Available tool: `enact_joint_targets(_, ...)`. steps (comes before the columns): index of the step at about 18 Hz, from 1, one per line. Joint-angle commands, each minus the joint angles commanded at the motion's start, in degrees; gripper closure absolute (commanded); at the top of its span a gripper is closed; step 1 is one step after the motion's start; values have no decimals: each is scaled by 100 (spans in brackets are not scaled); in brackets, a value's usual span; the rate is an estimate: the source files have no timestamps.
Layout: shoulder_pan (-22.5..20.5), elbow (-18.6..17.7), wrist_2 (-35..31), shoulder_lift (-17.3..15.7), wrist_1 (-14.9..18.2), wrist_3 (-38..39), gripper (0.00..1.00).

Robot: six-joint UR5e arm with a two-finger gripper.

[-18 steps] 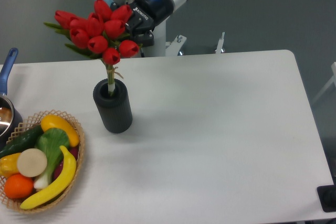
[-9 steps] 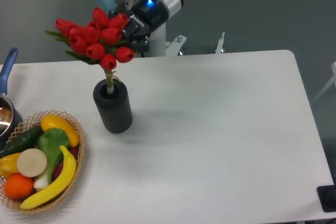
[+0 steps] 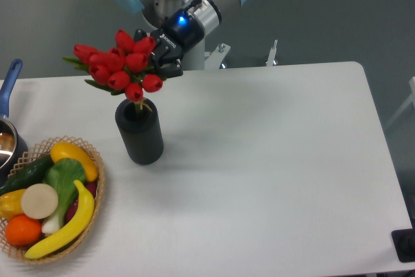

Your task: Insert the flowers into the vase

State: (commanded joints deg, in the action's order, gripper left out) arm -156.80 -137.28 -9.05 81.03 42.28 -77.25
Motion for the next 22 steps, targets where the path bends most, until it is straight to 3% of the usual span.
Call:
enact_joint_targets(8,9,-159,-9,88,-18,-9,64)
enact_joint_targets(13,17,-167,-148,255,-26,0,47)
enact_joint_targets(16,114,-167,-500,351,-26,-9,43)
enact_joint_targets(22,149,-150,-527,431,-35,-9,27)
